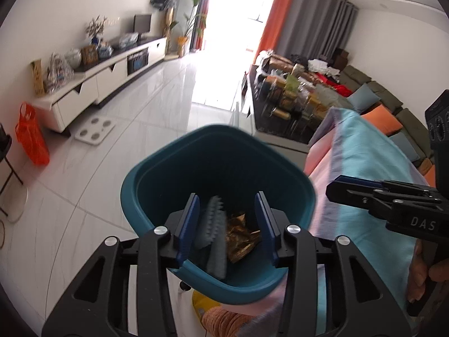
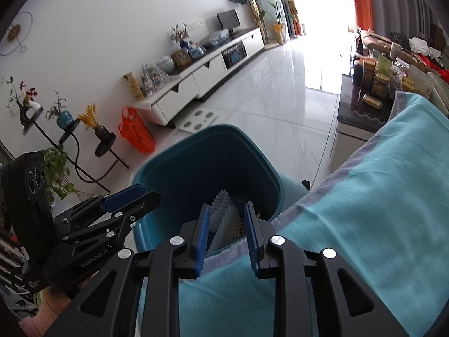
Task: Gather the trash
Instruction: 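Open both grippers to drop the items into the teal bin, then move both open grippers back over the table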
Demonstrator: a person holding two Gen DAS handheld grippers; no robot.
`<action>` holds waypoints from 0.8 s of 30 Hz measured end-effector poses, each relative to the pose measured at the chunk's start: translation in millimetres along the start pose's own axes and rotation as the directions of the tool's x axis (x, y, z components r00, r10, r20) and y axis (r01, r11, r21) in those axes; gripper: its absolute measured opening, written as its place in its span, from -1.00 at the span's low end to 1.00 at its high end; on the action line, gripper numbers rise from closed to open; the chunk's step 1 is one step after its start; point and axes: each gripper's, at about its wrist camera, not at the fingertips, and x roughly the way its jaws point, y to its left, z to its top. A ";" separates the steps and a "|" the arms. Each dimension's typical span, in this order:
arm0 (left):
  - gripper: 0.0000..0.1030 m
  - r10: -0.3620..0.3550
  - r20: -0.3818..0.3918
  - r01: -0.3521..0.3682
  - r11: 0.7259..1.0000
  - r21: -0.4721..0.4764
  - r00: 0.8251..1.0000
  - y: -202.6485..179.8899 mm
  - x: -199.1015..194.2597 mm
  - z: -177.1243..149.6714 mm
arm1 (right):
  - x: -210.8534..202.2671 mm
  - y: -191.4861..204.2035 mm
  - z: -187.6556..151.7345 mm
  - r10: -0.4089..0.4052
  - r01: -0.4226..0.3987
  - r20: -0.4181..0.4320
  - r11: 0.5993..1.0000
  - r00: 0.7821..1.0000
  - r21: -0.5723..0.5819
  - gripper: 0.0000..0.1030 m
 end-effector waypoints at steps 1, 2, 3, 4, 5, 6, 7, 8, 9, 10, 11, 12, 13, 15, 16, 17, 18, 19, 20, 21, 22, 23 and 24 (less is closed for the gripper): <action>-0.15 -0.004 0.012 0.004 1.000 0.008 1.000 -2.2 -5.6 0.4 | -6.8 0.0 -2.3 0.002 -0.002 0.015 1.000 1.000 0.000 -0.55; -0.13 -0.012 0.028 0.012 1.000 0.018 1.000 -6.8 -11.7 1.0 | -13.8 -1.3 -5.1 0.004 -0.004 0.032 1.000 0.999 0.000 -0.50; -0.10 -0.024 0.041 0.023 0.999 0.029 0.999 -9.9 -18.1 0.8 | -20.9 -2.3 -7.8 0.005 -0.005 0.048 1.000 0.999 -0.001 -0.46; -0.07 -0.037 0.057 0.034 0.998 0.045 0.998 -15.5 -25.8 0.6 | -30.2 -3.3 -11.4 0.005 -0.005 0.068 1.000 0.998 -0.003 -0.46; -0.06 -0.048 0.067 0.044 0.997 0.057 0.997 -20.1 -31.2 0.9 | -40.3 -5.1 -15.8 0.004 -0.003 0.092 1.000 0.996 -0.004 -0.46; -0.05 -0.065 0.076 0.060 0.996 0.071 0.995 -25.7 -36.5 0.7 | -50.0 -7.9 -20.6 0.002 -0.002 0.110 1.000 0.994 -0.002 -0.46; -0.04 -0.085 0.085 0.078 0.993 0.088 0.993 -32.3 -43.2 0.1 | -57.7 -10.3 -23.2 0.000 0.000 0.123 1.000 0.992 0.001 -0.46; -0.04 -0.102 0.090 0.093 0.991 0.099 0.991 -38.3 -47.9 -0.7 | -67.4 -12.9 -27.2 -0.005 0.004 0.143 1.000 0.990 0.003 -0.46; -0.02 -0.130 0.092 0.119 0.986 0.116 0.987 -47.6 -52.3 -2.0 | -76.5 -16.2 -31.3 -0.011 0.010 0.158 1.000 0.987 0.008 -0.46; -0.02 -0.154 0.092 0.141 0.982 0.129 0.984 -55.3 -56.0 -3.9 | -88.5 -19.8 -37.6 -0.017 0.015 0.179 1.000 0.984 0.011 -0.46; -0.02 -0.173 0.091 0.159 0.977 0.142 0.981 -62.6 -59.8 -5.8 | -98.5 -23.2 -42.1 -0.022 0.020 0.197 1.000 0.980 0.012 -0.45; -0.02 -0.193 0.090 0.178 0.972 0.154 0.977 -69.5 -62.7 -8.5 | -111.1 -27.1 -49.6 -0.033 0.030 0.219 0.999 0.975 0.020 -0.41; -0.02 -0.224 0.082 0.208 0.963 0.169 0.971 -80.0 -65.6 -10.9 | -119.9 -32.4 -55.2 -0.043 0.037 0.232 0.999 0.972 0.029 -0.41; -0.02 -0.267 0.069 0.249 0.948 0.200 0.961 -100.2 -69.8 -17.4 | -140.5 -41.8 -70.6 -0.069 0.057 0.263 0.997 0.962 0.053 -0.40; -0.02 -0.290 0.060 0.271 0.938 0.217 0.955 -110.2 -71.8 -20.9 | -148.0 -46.7 -76.7 -0.079 0.063 0.271 0.996 0.959 0.067 -0.40; -0.02 -0.314 0.046 0.296 0.926 0.235 0.948 -121.7 -73.6 -24.7 | -156.7 -51.8 -84.2 -0.093 0.072 0.282 0.994 0.955 0.082 -0.40; -0.02 -0.329 0.038 0.310 0.917 0.250 0.944 -131.4 -74.7 -28.4 | -167.5 -57.5 -94.0 -0.104 0.078 0.293 0.992 0.950 0.097 -0.40; -0.02 -0.347 0.027 0.327 0.906 0.270 0.938 -143.5 -76.5 -32.8 | -174.6 -59.8 -99.5 -0.115 0.086 0.299 0.990 0.947 0.108 -0.40; -0.02 -0.369 0.012 0.350 0.891 0.287 0.929 -155.6 -78.1 -37.1 | -183.4 -64.5 -106.5 -0.134 0.102 0.306 0.987 0.942 0.121 -0.40; -0.02 -0.389 -0.002 0.371 0.878 0.303 0.921 -166.9 -79.8 -41.2 | -194.7 -70.5 -115.8 -0.157 0.118 0.317 0.983 0.935 0.138 -0.40; -0.01 -0.403 -0.012 0.386 0.866 0.318 0.915 -177.6 -81.2 -45.2 | -201.8 -75.9 -122.8 -0.170 0.126 0.325 0.980 0.931 0.153 -0.40; -0.01 -0.416 -0.024 0.400 0.855 0.330 0.909 -187.8 -81.6 -49.5 | -210.1 -81.7 -129.6 -0.186 0.135 0.330 0.976 0.926 0.171 -0.40; -0.01 -0.433 -0.040 0.419 0.840 0.344 0.901 -198.8 -82.9 -54.0 | -217.5 -87.4 -135.6 -0.204 0.148 0.333 0.971 0.921 0.188 -0.39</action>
